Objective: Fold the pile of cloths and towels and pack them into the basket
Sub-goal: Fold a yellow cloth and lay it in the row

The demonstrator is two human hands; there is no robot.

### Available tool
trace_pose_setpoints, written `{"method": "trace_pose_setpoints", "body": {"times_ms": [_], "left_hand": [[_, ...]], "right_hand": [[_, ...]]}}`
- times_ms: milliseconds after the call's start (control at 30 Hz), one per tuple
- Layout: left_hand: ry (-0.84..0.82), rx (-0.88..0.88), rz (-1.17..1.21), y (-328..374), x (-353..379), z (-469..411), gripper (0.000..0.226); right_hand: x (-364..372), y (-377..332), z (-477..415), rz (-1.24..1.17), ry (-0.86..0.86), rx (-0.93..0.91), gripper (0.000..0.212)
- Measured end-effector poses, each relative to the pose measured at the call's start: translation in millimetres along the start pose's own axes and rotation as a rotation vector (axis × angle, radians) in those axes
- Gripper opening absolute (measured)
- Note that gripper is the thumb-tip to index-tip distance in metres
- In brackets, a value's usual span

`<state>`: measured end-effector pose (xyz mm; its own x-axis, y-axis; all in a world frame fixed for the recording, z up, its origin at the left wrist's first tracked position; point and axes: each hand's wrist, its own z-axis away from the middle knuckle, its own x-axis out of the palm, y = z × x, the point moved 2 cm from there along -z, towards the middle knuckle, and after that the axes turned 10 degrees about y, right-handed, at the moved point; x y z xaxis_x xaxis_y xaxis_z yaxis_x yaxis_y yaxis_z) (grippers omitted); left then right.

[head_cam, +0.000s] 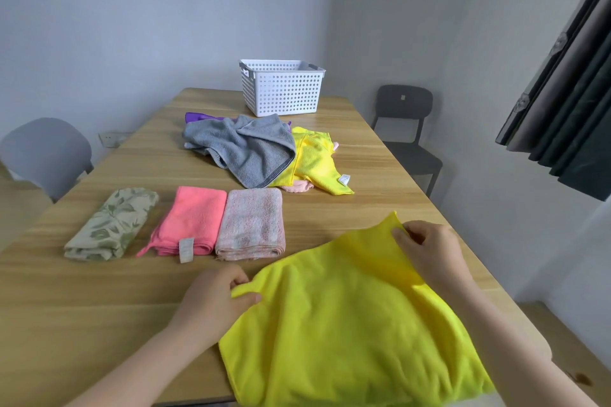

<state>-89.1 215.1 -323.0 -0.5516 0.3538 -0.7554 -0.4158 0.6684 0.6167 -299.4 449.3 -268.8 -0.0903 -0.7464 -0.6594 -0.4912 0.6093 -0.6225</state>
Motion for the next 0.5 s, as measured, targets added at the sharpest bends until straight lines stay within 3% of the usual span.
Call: {"method": "trace_pose_setpoints", "body": {"times_ms": [100,167,300,333,400,500], "left_hand": [[0.075,-0.215,0.352,7.6,4.6,-4.4,0.016],[0.038,-0.380,0.635,10.9,9.2,-4.2,0.016],[-0.013,-0.578,0.967,8.5,9.6,4.2,0.028],[-0.022,-0.606,1.017,8.3,7.7,7.5,0.035],[-0.041,-0.610,1.027,1.1,1.7,16.3,0.044],[-0.069,-0.470,0.771,-11.1,-11.5,28.9,0.045]], "right_hand": [[-1.8,-30.2,18.4,-0.103,-0.051,-0.036,0.027],[-0.4,-50.4,32.8,-0.176,-0.104,-0.032,0.026],[23.4,-82.0,64.6,-0.346,-0.386,0.045,0.013],[29.7,-83.7,71.8,-0.385,-0.454,0.084,0.007],[47.7,-83.0,84.1,-0.391,-0.614,0.145,0.020],[63.3,-76.3,89.7,-0.294,-0.699,0.102,0.036]]}}
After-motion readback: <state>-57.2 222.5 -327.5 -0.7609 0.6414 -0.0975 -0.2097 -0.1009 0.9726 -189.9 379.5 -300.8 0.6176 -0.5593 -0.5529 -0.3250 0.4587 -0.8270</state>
